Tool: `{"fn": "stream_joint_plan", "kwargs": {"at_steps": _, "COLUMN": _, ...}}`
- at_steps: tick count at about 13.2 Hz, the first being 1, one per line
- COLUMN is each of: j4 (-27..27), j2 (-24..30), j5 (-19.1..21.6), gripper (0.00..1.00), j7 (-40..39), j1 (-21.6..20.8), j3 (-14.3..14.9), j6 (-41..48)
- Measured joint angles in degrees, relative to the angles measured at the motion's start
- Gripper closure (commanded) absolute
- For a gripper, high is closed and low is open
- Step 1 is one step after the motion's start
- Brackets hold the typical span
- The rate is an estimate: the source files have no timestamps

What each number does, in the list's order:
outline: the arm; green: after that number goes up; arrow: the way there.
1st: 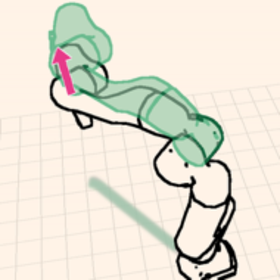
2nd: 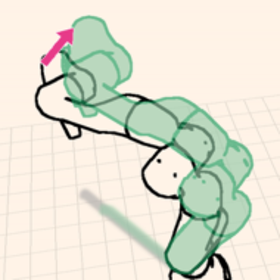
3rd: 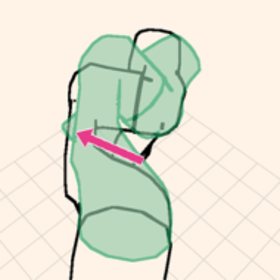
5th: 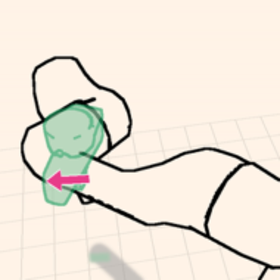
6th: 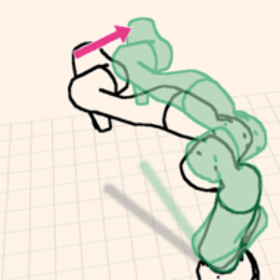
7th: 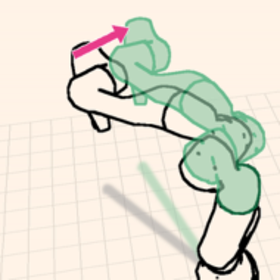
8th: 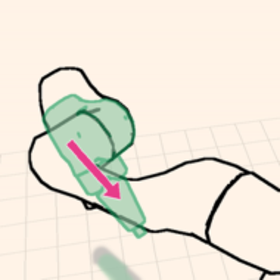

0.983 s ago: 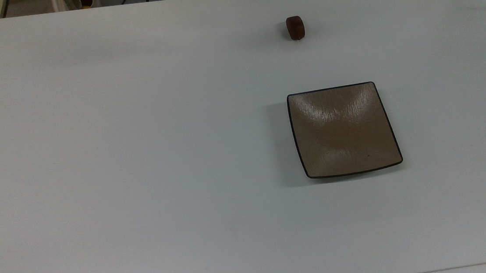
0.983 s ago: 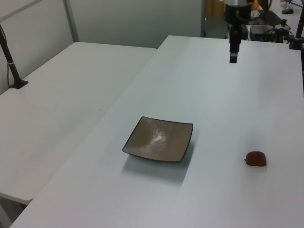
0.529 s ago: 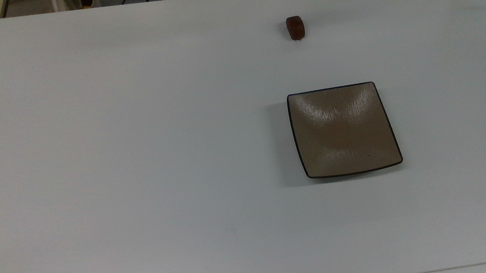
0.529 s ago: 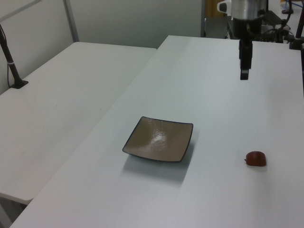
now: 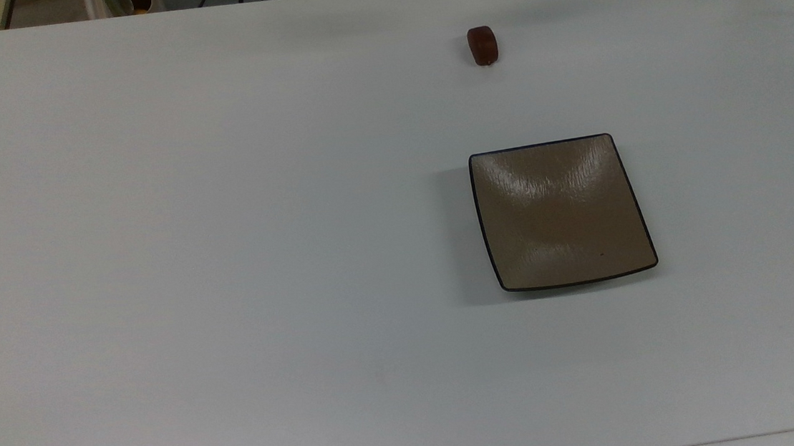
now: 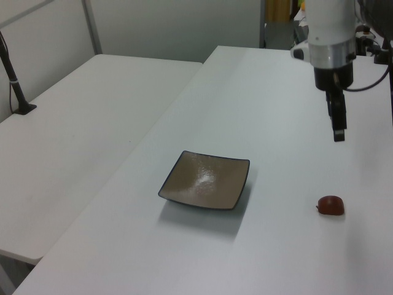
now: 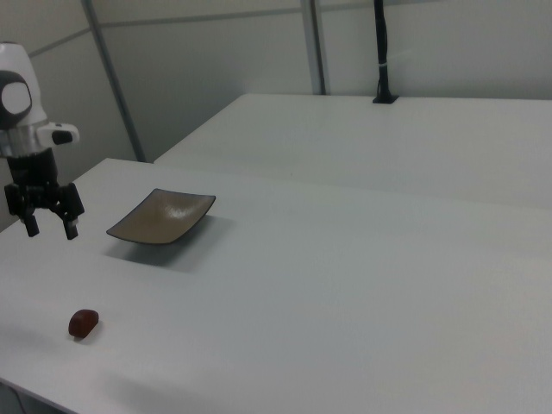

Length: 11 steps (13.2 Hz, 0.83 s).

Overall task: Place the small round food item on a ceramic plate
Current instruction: 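Move the open gripper over the small dark red round item, then lower the gripper around the red item and close on it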

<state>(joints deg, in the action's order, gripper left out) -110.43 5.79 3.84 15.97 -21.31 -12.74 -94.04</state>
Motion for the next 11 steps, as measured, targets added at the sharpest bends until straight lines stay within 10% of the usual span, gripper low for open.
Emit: {"fn": "stream_joint_plan", "kwargs": {"at_steps": 11, "j4": -19.23, "j2": 0.25, "j5": 2.27, "gripper": 0.0, "j7": 1.08, "j1": -0.77, "j3": -1.06, "j6": -22.91}}
